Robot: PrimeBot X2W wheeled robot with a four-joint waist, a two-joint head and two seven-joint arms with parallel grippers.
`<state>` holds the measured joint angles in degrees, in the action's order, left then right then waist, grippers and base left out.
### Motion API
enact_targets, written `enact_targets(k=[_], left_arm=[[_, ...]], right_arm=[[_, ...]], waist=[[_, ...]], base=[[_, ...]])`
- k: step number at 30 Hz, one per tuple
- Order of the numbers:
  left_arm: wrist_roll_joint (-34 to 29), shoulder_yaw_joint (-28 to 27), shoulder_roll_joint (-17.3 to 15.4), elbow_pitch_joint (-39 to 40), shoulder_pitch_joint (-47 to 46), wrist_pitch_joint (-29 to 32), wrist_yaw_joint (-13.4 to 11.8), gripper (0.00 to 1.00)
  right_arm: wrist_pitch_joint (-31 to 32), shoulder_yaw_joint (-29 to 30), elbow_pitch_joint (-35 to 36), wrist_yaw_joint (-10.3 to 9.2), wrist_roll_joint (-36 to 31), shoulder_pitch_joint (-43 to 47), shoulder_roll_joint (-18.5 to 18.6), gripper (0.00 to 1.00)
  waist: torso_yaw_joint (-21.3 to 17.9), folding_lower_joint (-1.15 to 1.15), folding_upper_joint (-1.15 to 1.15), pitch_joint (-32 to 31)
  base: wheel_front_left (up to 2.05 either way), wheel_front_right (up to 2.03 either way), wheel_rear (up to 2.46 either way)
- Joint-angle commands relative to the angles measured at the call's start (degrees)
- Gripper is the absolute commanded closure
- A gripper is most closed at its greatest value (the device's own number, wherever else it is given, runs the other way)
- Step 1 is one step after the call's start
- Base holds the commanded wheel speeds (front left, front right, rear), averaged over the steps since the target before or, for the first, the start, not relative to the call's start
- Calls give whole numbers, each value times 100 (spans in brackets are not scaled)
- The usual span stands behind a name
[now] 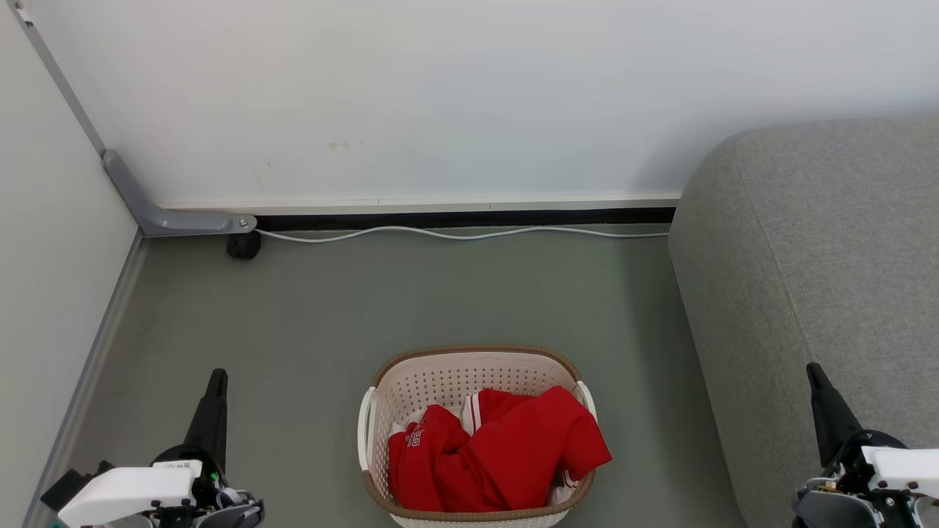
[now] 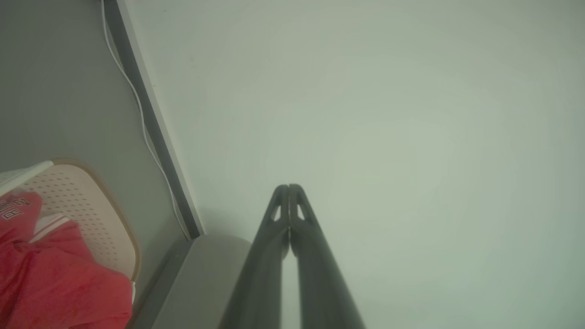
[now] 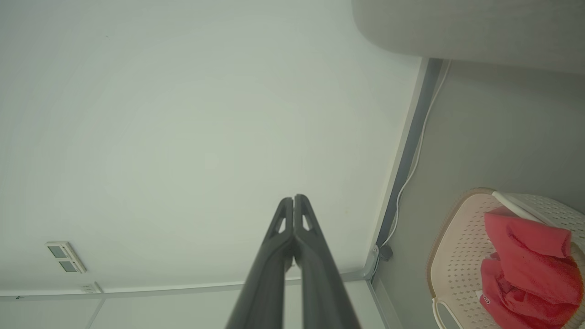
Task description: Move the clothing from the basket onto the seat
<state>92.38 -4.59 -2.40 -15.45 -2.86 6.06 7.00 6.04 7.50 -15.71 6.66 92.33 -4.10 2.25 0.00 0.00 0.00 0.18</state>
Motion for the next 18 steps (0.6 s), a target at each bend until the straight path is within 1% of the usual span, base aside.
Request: enact_targets(k=[1, 18], left_arm=[[-18, -188, -56, 142, -332, 39, 48, 100], [-20, -191, -54, 142, -332, 41, 48, 100]], right_arm=[[49, -92, 168, 83, -21, -209, 64, 100], [50, -92, 168, 83, -21, -209, 64, 100]], waist=[[0, 0, 0, 0], [0, 0, 0, 0]], base=[[0, 0, 0], [0, 0, 0]])
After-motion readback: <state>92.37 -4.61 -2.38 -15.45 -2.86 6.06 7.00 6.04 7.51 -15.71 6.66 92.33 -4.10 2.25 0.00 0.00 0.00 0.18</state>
